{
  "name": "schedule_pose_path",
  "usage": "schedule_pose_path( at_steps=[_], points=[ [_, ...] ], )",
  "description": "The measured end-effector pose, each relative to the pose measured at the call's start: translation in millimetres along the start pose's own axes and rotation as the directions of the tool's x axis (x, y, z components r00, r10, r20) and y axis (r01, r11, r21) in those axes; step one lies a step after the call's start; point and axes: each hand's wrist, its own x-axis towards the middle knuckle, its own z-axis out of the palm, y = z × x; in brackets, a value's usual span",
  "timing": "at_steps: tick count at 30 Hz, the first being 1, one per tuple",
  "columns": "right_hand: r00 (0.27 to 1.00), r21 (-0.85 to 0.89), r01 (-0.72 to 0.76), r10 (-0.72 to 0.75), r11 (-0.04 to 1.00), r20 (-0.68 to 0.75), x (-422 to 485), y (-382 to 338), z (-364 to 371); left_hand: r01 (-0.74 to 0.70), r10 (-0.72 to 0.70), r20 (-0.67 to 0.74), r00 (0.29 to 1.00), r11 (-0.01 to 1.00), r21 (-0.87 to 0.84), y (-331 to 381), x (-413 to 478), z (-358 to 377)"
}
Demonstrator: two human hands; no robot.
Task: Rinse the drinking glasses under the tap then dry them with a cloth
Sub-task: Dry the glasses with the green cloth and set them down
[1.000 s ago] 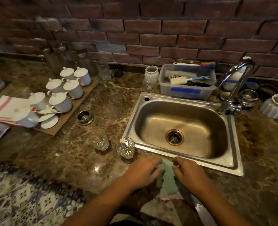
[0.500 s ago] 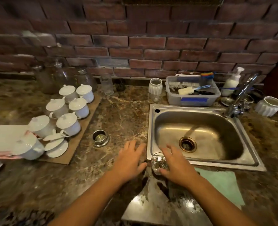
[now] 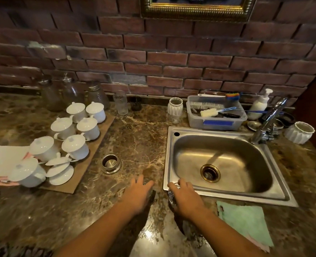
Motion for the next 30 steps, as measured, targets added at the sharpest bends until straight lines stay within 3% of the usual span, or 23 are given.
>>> schedule_pose_path(
  at_steps=[4, 9, 18, 24, 30],
  points=[
    [0.999, 0.011, 0.042, -0.042, 0.999, 0.033, 3, -3, -4, 0.074, -0.076, -0.018, 0.997, 0.992, -0.098, -3, -19, 0],
    [0.972, -0.03, 0.222, -0.219, 0.975, 0.084, 8, -44, -10, 0.259, -0.274, -0.039, 0.961, 0.939, -0.226, -27, -81, -5],
    [0.793, -0.108, 0.604, -0.58, 0.79, 0.186, 2, -188, -7, 0.599, -0.643, -0.062, 0.763, 0.741, -0.304, -93, -230, -7],
    [0.71, -0.128, 0.702, -0.675, 0.7, 0.202, -21, -272, 3, 0.66, -0.733, -0.119, 0.67, 0.661, -0.357, -139, -308, -5],
    [0.745, -0.135, 0.665, -0.64, 0.734, 0.189, -28, -342, 24, 0.644, -0.713, -0.121, 0.69, 0.682, -0.347, -217, -345, 4]
  ],
)
